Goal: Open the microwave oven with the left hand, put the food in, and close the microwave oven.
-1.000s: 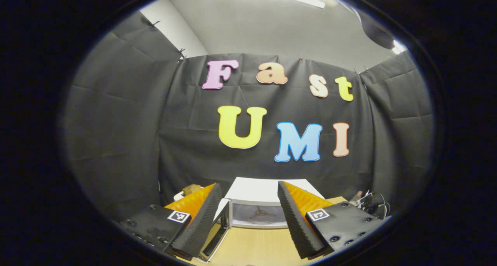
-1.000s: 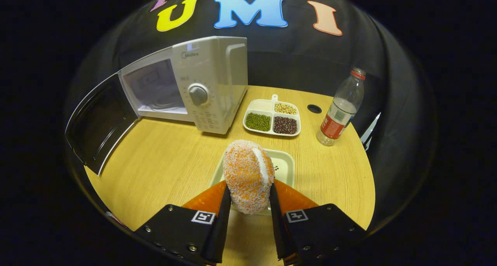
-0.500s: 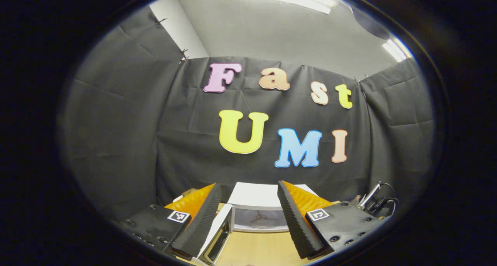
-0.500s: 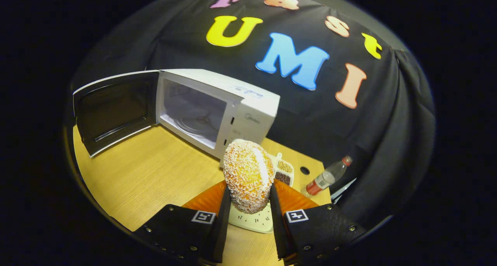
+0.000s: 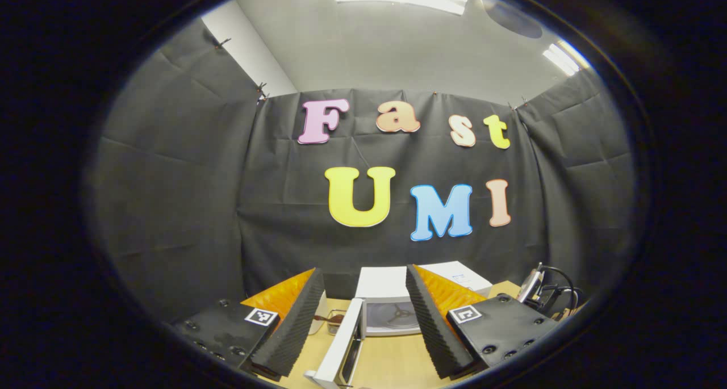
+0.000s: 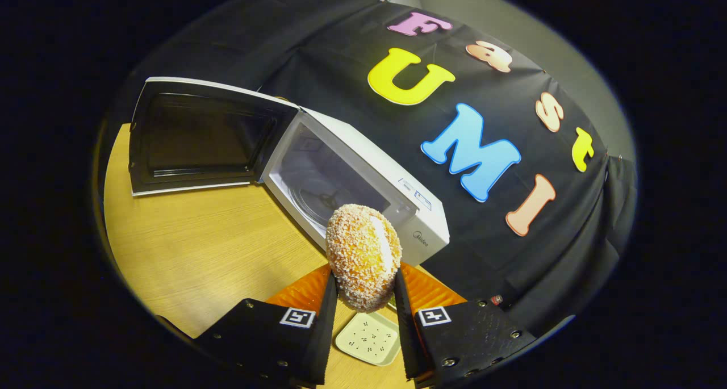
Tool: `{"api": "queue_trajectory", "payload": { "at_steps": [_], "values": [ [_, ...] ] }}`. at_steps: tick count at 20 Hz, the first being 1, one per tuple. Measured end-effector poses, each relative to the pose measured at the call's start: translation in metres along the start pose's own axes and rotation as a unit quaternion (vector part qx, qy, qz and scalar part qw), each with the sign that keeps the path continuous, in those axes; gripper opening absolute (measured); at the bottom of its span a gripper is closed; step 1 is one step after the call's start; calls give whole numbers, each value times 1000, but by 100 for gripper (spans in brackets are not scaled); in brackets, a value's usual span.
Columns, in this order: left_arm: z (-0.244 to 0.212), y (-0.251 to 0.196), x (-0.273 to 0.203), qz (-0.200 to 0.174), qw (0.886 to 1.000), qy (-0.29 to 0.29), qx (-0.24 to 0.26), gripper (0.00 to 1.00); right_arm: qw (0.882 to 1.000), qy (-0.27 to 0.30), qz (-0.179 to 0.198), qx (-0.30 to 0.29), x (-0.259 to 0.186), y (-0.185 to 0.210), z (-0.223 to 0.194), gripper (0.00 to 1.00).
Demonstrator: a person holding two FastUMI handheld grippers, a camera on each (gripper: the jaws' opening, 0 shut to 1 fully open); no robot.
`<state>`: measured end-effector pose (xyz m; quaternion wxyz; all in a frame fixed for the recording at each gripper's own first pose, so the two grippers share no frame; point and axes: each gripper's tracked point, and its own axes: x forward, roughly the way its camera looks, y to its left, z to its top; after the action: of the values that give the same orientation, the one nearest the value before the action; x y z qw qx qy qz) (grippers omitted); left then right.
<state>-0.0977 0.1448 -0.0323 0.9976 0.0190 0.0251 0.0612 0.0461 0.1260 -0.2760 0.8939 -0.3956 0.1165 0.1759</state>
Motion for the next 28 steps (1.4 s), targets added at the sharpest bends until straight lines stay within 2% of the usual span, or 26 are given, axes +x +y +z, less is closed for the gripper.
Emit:
{"api": "queue_trajectory", "payload": {
  "at_steps": [6, 13, 16, 20, 26, 28],
  "values": [
    [0, 32, -20, 24, 1000, 4, 7, 93, 995, -23, -4, -97, 25, 18, 21, 51],
    [-13, 64, -43, 68, 997, 20, 2, 94, 981, -33, -14, -189, 84, 28, 34, 52],
    [-11, 73, -54, 82, 996, 19, -10, 93, 979, -23, 1, -203, 118, 43, 29, 52],
    [-7, 96, -77, 124, 992, 25, 0, 93, 974, -18, 2, -228, 164, 59, 34, 52],
    [-8, 111, -99, 175, 983, 48, 18, 93, 967, -24, -11, -252, 220, 73, 43, 52],
    [-5, 105, -103, 179, 982, 49, 20, 93, 965, -26, -23, -258, 238, 70, 47, 52]
  ]
}}
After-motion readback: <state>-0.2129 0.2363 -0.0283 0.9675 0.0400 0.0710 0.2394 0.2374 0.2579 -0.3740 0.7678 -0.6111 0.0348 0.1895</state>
